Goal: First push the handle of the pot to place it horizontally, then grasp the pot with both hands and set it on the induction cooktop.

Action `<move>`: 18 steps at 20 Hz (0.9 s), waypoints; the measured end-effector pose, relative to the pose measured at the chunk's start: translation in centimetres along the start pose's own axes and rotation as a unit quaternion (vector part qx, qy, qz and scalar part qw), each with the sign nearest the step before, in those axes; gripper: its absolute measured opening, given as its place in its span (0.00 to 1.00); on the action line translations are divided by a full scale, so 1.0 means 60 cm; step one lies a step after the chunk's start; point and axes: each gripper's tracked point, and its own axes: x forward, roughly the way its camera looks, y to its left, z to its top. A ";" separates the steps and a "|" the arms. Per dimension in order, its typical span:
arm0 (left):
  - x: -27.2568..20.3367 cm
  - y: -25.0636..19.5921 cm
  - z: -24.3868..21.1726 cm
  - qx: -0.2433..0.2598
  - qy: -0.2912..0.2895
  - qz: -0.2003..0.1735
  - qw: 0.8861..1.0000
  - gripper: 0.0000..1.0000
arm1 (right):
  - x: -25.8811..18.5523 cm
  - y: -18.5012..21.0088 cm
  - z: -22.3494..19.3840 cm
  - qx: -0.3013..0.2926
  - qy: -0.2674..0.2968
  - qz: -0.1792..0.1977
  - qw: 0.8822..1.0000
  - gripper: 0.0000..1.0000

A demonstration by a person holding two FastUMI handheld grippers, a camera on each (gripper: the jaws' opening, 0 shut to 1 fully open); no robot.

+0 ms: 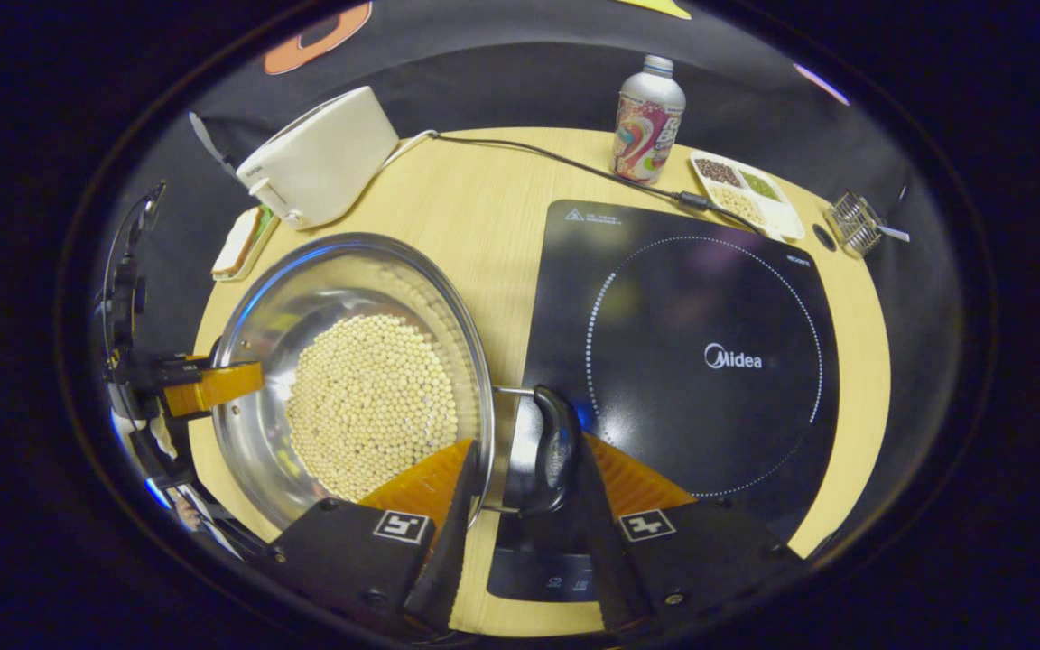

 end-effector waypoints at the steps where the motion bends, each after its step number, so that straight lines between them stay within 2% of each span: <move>1: -0.004 0.000 0.003 0.001 -0.003 0.000 1.000 0.61 | 0.000 0.000 0.001 0.003 -0.004 0.005 1.000 0.61; 2: -0.010 0.000 0.004 0.000 -0.009 0.005 1.000 0.59 | 0.000 0.000 0.001 0.007 -0.007 0.008 1.000 0.57; 4: -0.011 -0.001 0.008 0.015 -0.021 0.012 1.000 0.57 | -0.004 -0.002 -0.003 0.015 -0.009 0.011 1.000 0.57; 5: -0.016 -0.002 0.009 0.018 -0.025 0.015 0.999 0.47 | -0.008 -0.003 0.000 0.013 -0.015 0.015 1.000 0.54; 6: -0.021 -0.002 0.010 0.017 -0.030 0.016 0.999 0.57 | -0.013 -0.003 0.005 0.011 -0.023 0.018 1.000 0.57; 7: -0.029 -0.002 0.012 0.018 -0.035 0.016 0.999 0.57 | -0.021 -0.004 0.011 0.002 -0.035 0.019 0.999 0.53; 9: -0.047 -0.005 0.012 0.010 -0.040 0.016 0.999 0.57 | -0.038 -0.001 0.022 -0.018 -0.050 0.021 0.998 0.57; 10: -0.057 -0.008 0.013 0.008 -0.041 0.016 0.999 0.57 | -0.046 -0.001 0.025 -0.020 -0.055 0.023 0.998 0.54; 13: -0.081 -0.019 0.024 0.017 -0.050 0.021 0.998 0.57 | -0.062 -0.008 0.028 -0.012 -0.059 0.031 0.998 0.57; 18: -0.100 -0.053 0.041 0.025 -0.059 0.017 0.998 0.57 | -0.095 -0.039 0.039 -0.011 -0.078 0.030 0.996 0.54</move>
